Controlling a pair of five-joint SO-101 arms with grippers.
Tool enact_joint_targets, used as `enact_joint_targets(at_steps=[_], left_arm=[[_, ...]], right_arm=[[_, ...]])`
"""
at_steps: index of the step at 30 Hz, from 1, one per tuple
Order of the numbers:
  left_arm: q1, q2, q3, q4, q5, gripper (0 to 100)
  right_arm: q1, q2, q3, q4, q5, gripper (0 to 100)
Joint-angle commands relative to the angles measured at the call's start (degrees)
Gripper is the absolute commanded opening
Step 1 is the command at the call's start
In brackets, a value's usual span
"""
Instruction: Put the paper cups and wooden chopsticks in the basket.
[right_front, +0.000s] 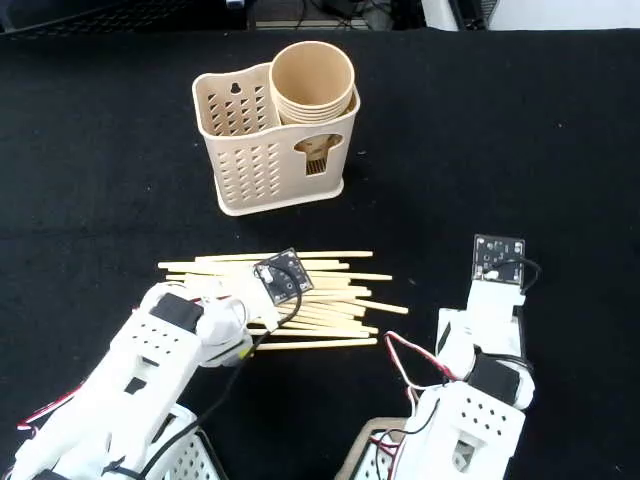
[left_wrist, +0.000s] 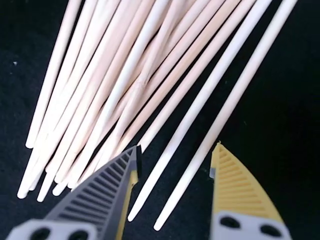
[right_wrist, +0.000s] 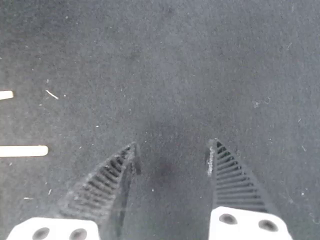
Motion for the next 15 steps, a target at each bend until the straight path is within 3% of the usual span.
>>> enact_joint_targets(at_steps=[1, 15], left_arm=[[-0.4, -0.4, -0.7, -0.6, -0.4, 25], [-0.3, 12.9, -5.8, -1.7, 1.9, 25]], right_arm=[[0.4, -0.7, -0.2, -1.2, 0.4, 22.2], [0.4, -0.7, -0.2, -1.2, 0.4, 22.2]])
